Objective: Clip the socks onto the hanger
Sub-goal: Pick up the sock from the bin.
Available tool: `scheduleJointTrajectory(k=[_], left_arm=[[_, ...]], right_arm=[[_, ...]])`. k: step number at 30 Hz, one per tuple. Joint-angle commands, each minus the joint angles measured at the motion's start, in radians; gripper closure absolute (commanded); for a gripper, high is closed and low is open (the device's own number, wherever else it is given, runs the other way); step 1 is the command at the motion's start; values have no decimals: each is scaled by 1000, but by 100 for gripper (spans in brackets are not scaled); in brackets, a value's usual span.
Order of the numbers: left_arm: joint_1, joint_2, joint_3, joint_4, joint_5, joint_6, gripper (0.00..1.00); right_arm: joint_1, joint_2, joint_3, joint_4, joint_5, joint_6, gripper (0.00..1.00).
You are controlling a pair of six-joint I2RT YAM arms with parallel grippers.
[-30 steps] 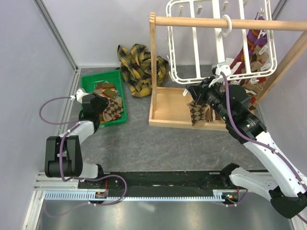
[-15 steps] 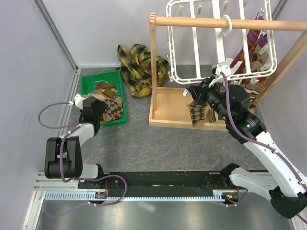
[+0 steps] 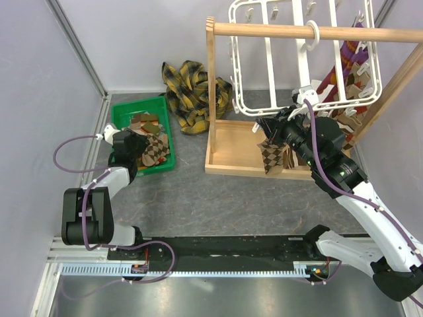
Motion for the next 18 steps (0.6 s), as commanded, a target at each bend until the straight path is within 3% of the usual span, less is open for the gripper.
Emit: scheduleJointTrajectory(k=[1,18], left_arm=[[2,-28,72,9,36,69,44],[-11,46,150,-106,51,119,47]], right_arm=[[-4,6,3,-41,0,-11,94],[-4,18,9,-43,-10,-3,95]])
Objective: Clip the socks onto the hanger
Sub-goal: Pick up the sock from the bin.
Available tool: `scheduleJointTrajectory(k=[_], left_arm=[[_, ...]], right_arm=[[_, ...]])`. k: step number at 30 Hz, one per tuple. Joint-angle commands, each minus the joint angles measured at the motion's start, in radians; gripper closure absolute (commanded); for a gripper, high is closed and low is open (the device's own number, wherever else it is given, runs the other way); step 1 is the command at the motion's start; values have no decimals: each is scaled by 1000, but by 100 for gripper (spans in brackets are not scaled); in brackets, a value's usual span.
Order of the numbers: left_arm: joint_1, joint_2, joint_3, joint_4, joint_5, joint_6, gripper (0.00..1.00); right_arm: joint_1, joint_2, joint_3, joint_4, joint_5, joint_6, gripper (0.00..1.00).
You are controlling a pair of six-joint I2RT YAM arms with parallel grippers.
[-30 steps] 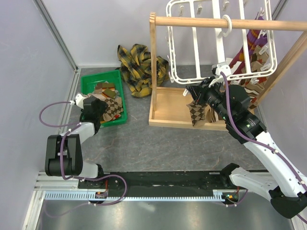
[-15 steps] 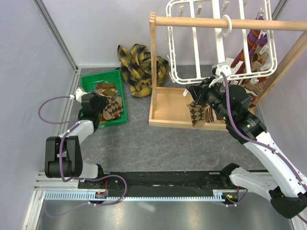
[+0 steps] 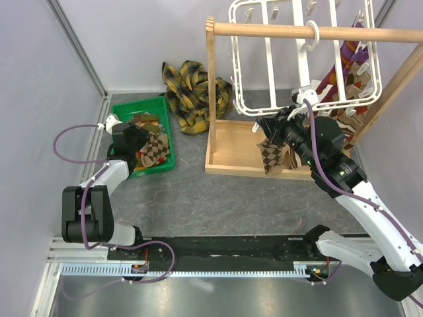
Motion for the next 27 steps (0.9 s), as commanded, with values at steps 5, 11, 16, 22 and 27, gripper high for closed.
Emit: scheduleJointTrajectory(k=[5,11,16,22,27], left_arm=[[-3,82,-9,64,-9,-1,47],[-3,95,-76,151,-43,-27,49],[-4,121,-90,181,-35,-43,53],[-3,128,-85,217,-41,-24,73],[-3,54,-59,203,-38,23,90]], right_arm=[[-4,13,5,-41,-8,-7,94],[-4,19,2,-41,-8,-10,94],[-4,21,0,-34,-11,-7,95],[-4,18,-4,-35,-11,-8,95],[-4,13,-6,-35,-8,-5,95]])
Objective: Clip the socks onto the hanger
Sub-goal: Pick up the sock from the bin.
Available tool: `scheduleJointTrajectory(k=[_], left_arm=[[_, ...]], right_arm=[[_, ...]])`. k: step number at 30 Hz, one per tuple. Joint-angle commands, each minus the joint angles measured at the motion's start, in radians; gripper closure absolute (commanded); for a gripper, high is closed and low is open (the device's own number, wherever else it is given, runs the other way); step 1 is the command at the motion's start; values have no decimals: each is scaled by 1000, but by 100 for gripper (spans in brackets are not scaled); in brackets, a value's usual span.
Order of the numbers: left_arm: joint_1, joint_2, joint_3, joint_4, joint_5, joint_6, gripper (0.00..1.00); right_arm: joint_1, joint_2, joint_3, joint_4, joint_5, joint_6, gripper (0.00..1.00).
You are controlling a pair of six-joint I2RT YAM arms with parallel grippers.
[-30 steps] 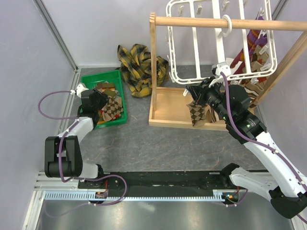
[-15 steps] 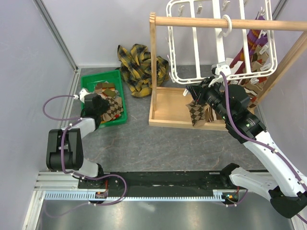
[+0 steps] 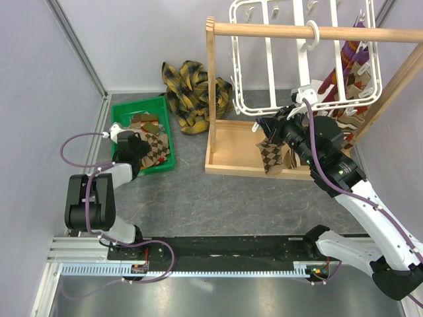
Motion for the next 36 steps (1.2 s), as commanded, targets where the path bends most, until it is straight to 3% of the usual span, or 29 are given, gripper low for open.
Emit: scheduleJointTrajectory(k=[1,10,21,26,32,36], left_arm=[[-4,-88,39,31,-25,48,95],[-3,-226,188,-99,53,191,98],[-3,-341,404,-303,388,396,98],[-18,-379,553,-498,592,510,98],[-153,-416,659,-662,672,619,98],[-314,-419,722,-788,686,708,98]], right_arm=[[-2,3,-6,-39,-8,-5,95],[-2,-5,-4,-33,-18,-5,95],[-4,11,14,-42,-38,-18,96],[-4,12,26,-40,-72,-27,97],[-2,23,37,-39,-101,-38,97],[-4,29,37,-37,-129,-39,97]])
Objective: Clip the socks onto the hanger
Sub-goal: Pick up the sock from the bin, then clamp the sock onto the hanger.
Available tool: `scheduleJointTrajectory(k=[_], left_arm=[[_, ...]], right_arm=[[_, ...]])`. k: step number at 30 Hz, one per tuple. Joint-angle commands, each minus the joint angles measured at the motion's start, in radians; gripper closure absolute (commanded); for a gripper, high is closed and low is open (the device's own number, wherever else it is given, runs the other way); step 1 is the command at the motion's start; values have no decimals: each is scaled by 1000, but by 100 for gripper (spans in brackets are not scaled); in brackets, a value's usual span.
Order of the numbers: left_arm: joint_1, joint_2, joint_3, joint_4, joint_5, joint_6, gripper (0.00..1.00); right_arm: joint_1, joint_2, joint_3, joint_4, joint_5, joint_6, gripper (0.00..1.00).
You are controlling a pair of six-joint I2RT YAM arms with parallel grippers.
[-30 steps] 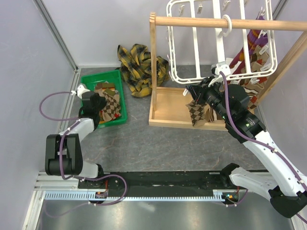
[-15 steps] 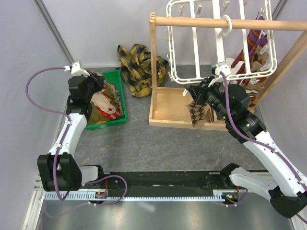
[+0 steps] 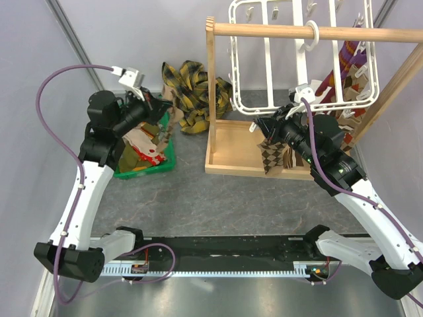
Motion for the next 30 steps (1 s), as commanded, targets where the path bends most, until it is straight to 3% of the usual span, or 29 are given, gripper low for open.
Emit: scheduleJointTrajectory(k=[1,8,14,21,30], left_arm=[[-148,-16,85,-183,60,186,98],[-449,29,145,-408,-29,402,98],[-655,143,201,-505,-244,514,98],[-751,237,292,-547,-405,619,98],[-810,299,357,-553,-419,798,98]], right_arm=[[1,19,21,-38,-68,-22,97],[0,16,21,-36,-95,-42,97],[1,2,15,-32,-112,-65,97],[1,-3,13,-30,-192,-115,97],[0,10,3,-16,-327,-180,97]])
